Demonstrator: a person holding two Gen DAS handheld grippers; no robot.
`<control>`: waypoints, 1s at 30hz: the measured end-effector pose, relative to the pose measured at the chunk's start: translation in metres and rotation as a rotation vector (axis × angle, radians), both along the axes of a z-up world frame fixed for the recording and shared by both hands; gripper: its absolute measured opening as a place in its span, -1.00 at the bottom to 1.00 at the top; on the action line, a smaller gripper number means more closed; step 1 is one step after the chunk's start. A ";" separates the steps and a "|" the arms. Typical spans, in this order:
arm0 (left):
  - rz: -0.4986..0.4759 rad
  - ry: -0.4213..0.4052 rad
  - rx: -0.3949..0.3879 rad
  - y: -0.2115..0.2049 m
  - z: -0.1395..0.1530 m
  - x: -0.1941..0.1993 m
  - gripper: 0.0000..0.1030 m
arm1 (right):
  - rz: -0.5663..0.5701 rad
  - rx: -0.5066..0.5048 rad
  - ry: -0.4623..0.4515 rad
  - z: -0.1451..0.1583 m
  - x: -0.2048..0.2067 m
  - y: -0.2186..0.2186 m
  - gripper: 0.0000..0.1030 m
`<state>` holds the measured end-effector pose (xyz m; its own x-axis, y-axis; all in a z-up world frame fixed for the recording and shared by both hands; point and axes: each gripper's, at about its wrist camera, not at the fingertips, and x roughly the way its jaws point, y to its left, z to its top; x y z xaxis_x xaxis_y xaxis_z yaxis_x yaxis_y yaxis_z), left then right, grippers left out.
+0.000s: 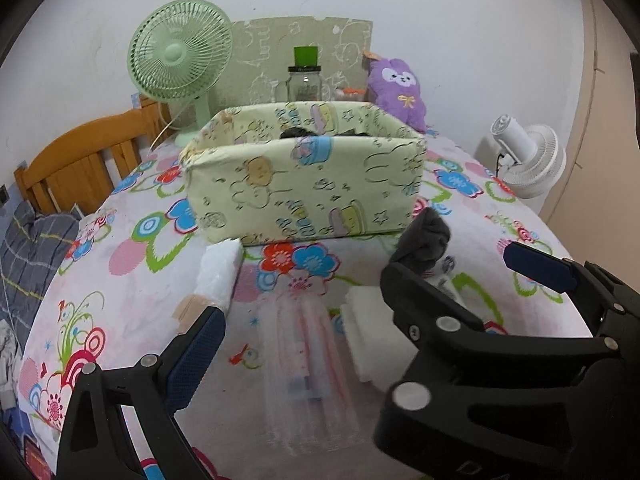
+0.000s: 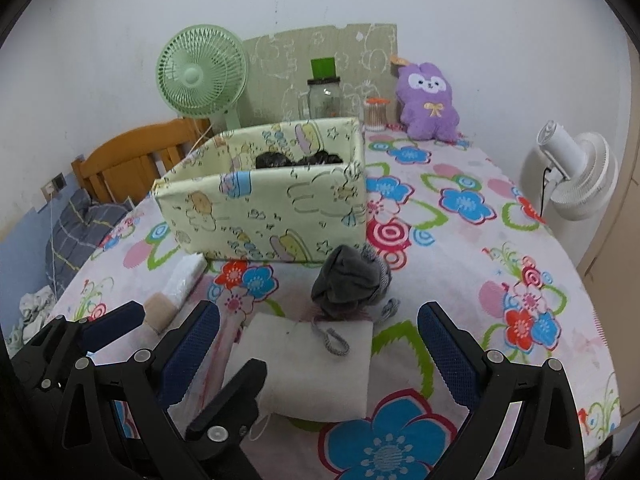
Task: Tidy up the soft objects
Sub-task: 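Move the left tool to the clear plastic bag while the right tool approaches the white mask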
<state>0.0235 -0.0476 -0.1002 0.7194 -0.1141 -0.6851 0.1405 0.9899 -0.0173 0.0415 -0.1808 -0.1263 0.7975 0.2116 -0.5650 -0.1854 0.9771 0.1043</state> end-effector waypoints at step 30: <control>0.032 0.098 0.019 0.022 -0.032 0.016 0.03 | 0.010 -0.064 0.106 -0.028 0.018 0.025 0.96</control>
<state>0.0395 -0.0257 -0.1317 0.6522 -0.0788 -0.7539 0.1075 0.9941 -0.0109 0.0598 -0.1562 -0.1539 0.7307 0.1795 -0.6587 -0.1861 0.9807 0.0608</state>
